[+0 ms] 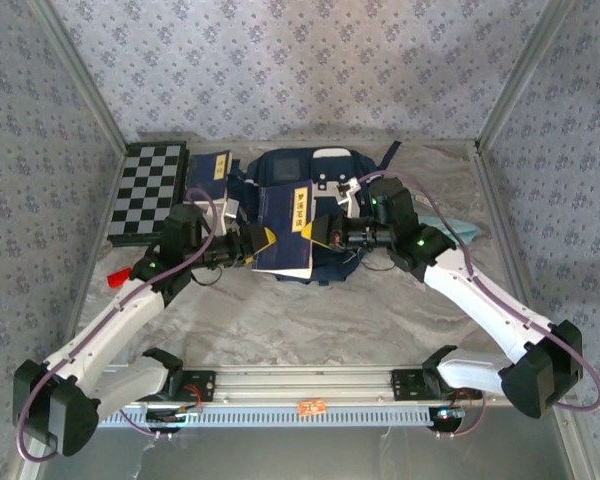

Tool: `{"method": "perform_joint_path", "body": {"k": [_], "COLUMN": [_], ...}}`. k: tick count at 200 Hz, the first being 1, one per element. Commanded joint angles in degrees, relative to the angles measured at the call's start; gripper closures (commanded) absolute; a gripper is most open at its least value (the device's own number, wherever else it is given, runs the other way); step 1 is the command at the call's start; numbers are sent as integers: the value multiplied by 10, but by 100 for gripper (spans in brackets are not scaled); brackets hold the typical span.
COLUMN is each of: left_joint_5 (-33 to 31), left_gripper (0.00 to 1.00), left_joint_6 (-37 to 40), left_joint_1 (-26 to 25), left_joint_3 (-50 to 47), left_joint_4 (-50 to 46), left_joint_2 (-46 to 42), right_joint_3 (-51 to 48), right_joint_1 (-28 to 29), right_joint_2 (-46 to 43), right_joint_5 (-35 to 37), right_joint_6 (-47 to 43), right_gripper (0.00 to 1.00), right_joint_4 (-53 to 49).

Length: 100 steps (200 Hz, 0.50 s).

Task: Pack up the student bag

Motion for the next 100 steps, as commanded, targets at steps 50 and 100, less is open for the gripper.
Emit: {"method": "perform_joint_path", "body": {"k": [50,100], "left_joint_5": [-29,-42], "left_gripper": [99,100], "left_joint_6": [-50,-78], "left_joint_1": [-24,-35], "left_joint_3": [34,60], "left_joint_4": [106,146], "left_joint_2": [15,30], "right_joint_3": [-16,-30], "right_joint_1": [-22,-53], "right_joint_2": [-5,-19], "right_joint_5": [-13,-1], "right_joint_6": [-19,-4], "right_gripper": [84,21], "right_joint_4": [-17,-75]}}
